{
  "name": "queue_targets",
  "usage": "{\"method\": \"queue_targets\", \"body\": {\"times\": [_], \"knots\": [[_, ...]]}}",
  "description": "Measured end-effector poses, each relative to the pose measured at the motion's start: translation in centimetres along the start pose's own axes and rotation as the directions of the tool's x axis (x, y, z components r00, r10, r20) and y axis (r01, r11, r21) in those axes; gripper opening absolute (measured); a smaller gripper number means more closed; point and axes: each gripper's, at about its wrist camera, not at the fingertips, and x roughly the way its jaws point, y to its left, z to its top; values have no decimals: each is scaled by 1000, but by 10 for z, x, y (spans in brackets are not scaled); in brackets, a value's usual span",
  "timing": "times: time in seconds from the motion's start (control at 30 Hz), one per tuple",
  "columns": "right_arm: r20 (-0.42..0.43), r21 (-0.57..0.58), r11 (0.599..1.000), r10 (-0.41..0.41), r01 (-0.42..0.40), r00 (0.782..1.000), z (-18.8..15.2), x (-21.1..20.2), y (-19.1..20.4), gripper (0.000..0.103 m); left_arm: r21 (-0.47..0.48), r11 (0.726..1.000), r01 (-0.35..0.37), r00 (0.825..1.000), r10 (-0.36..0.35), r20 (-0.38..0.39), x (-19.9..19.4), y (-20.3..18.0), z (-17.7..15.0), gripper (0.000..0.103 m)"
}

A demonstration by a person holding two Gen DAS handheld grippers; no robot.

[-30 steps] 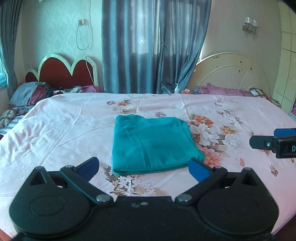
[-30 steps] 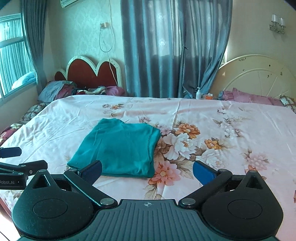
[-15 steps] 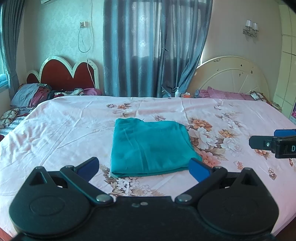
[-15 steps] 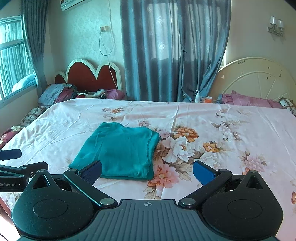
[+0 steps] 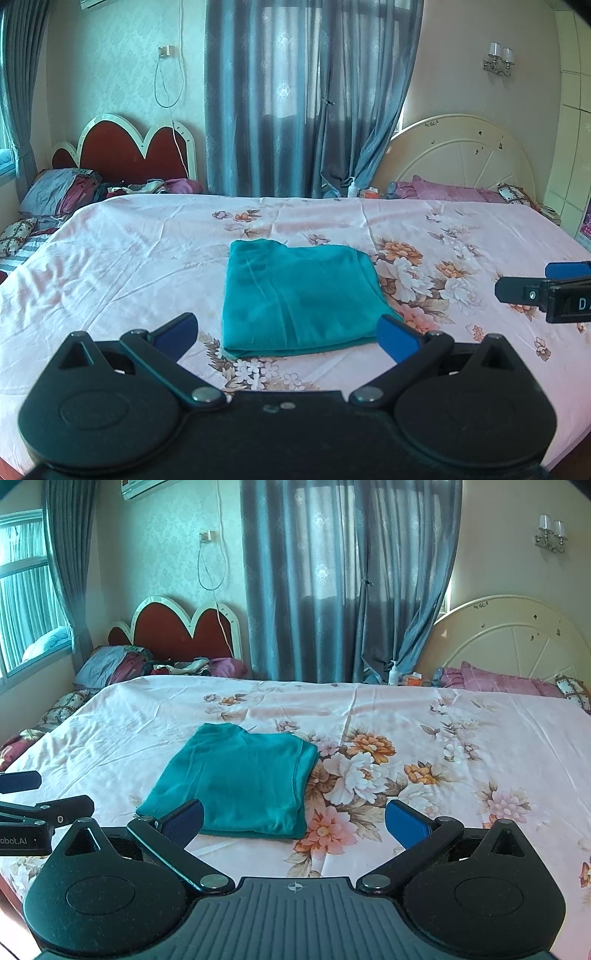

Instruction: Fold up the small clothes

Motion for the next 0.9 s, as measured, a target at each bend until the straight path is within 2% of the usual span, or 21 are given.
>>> {"method": "queue_targets", "body": {"times": [0.9], "knots": [[-9,8,1000,23,-23,1000,1,5,-6,103,2,1000,-4,1000,4,6,-2,3,1,103]]}}
